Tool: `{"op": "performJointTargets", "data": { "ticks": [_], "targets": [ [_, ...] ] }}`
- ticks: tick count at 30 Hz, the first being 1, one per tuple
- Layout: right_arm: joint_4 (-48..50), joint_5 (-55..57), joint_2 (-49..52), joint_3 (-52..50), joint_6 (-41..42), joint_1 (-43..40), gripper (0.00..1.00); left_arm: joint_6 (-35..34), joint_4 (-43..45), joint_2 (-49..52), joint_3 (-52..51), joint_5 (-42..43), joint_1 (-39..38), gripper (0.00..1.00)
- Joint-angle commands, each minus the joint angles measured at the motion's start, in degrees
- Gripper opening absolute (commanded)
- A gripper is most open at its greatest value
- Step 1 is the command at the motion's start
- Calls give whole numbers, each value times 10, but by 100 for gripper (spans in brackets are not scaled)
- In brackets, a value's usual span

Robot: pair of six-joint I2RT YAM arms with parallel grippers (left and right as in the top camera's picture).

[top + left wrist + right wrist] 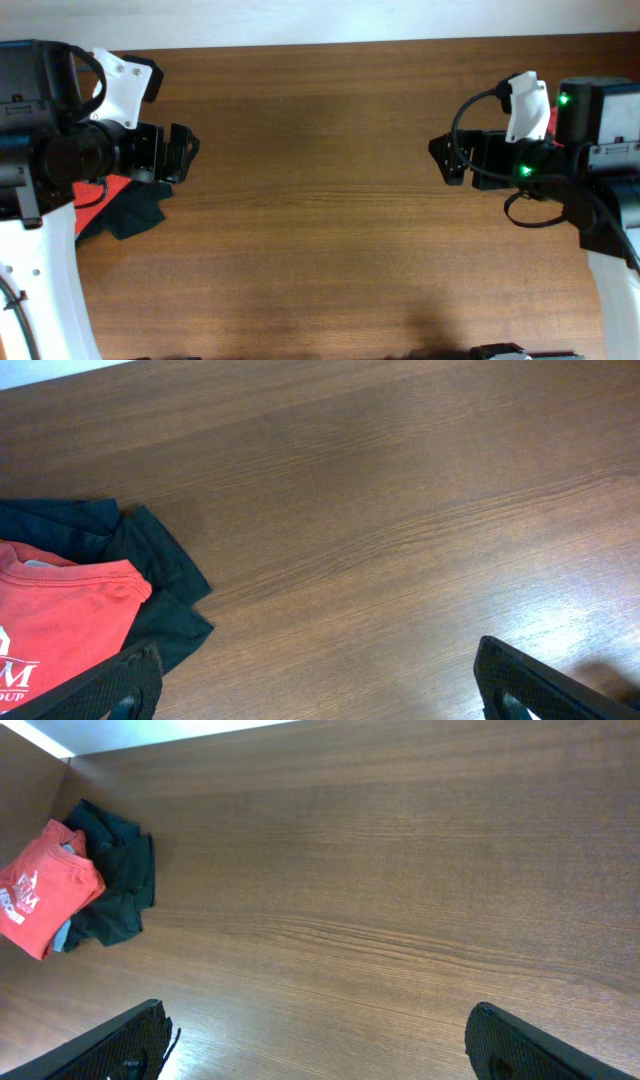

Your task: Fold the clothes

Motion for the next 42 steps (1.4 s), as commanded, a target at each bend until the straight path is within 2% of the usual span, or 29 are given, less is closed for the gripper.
{"op": "performJointTargets", "data": {
  "ticks": [1, 4, 7, 9, 12, 13, 19, 23, 29, 32, 35, 39, 42],
  "targets": [
    [-2, 21, -3, 1, -4, 3, 99, -10, -1, 3, -2, -6, -2, 99],
    [-14, 42, -38, 1, -5, 3, 99, -10, -1, 3, -2, -6, -2, 99],
    [13, 146, -109, -1, -13, 3, 99, -10, -1, 3, -2, -6, -2, 99],
    [43, 205, -162, -32, -58, 2, 98, -10, -1, 3, -2, -6, -2, 99],
    [95, 228, -244, -132, -113, 2, 99, -10, -1, 3, -2, -6, -2, 99],
    [107, 228, -258, -156, -116, 2, 99, -10, -1, 3, -2, -6, -2, 99],
    [249, 196, -433, -476, -113, 2, 99, -10, -1, 3, -2, -6, -2, 99],
    [285, 166, -531, -627, -113, 2, 99, -10, -1, 3, -2, -6, -2, 99],
    [288, 165, -673, -741, -114, 2, 99, -10, -1, 3, -2, -6, -2, 99],
    [288, 165, -721, -776, -113, 2, 99, -10, -1, 3, -2, -6, -2, 99],
    [304, 165, -722, -810, -114, 2, 99, -10, -1, 3, -2, -6, -2, 99],
    [374, 165, -722, -862, -114, 2, 99, -10, -1, 3, -2, -6, -2, 99],
    [379, 164, -721, -878, -113, 2, 99, -10, -1, 3, -2, -6, -2, 99]
  ]
}}
